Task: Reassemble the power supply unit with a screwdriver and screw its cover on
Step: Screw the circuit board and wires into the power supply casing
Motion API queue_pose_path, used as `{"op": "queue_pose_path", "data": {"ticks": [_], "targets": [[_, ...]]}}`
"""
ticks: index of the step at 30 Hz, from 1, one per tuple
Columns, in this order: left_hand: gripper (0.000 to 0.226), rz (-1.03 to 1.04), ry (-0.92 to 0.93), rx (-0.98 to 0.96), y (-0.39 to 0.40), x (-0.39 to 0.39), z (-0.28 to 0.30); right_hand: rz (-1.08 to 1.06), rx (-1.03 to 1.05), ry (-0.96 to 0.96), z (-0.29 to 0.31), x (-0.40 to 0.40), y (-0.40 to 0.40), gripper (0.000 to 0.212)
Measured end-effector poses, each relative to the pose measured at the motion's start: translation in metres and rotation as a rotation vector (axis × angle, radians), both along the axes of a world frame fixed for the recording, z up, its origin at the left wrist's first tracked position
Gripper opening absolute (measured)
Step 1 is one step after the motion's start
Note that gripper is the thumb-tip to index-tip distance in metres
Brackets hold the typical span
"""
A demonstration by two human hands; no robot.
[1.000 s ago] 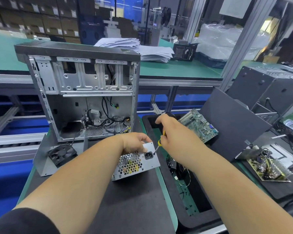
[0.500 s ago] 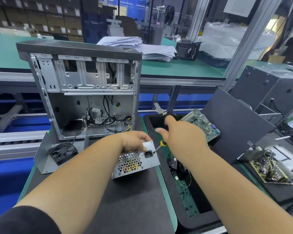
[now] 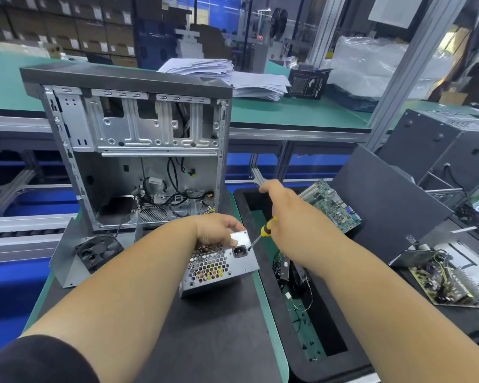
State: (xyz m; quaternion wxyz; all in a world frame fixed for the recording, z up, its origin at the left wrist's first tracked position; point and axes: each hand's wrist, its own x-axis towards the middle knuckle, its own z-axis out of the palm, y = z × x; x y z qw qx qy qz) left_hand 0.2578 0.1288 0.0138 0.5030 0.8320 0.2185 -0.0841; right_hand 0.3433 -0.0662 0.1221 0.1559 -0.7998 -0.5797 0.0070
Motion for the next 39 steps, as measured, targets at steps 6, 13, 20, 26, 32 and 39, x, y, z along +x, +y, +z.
{"op": "queue_pose_path", "data": {"ticks": [6, 13, 20, 26, 32, 39], "targets": [[0.029, -0.008, 0.002, -0.021, 0.007, 0.002, -0.001, -0.209, -0.023, -0.389, -0.008, -0.008, 0.007, 0.036], [0.029, 0.017, -0.012, -0.052, 0.010, 0.003, -0.004, -0.040, -0.046, -0.309, 0.004, -0.008, 0.020, 0.043], [0.031, 0.039, -0.004, -0.075, 0.010, 0.002, -0.006, 0.045, -0.116, 0.008, 0.014, 0.001, 0.019, 0.054], [0.031, 0.040, 0.001, -0.092, 0.009, 0.002, -0.004, -0.207, -0.149, -0.448, 0.005, -0.009, 0.026, 0.021], [0.029, 0.030, 0.008, -0.077, 0.011, 0.002, -0.004, -0.034, -0.050, -0.058, 0.011, -0.011, 0.018, 0.015], [0.031, 0.006, 0.049, -0.040, 0.010, 0.000, 0.002, -0.052, -0.058, -0.138, 0.013, -0.006, 0.021, 0.011]]}}
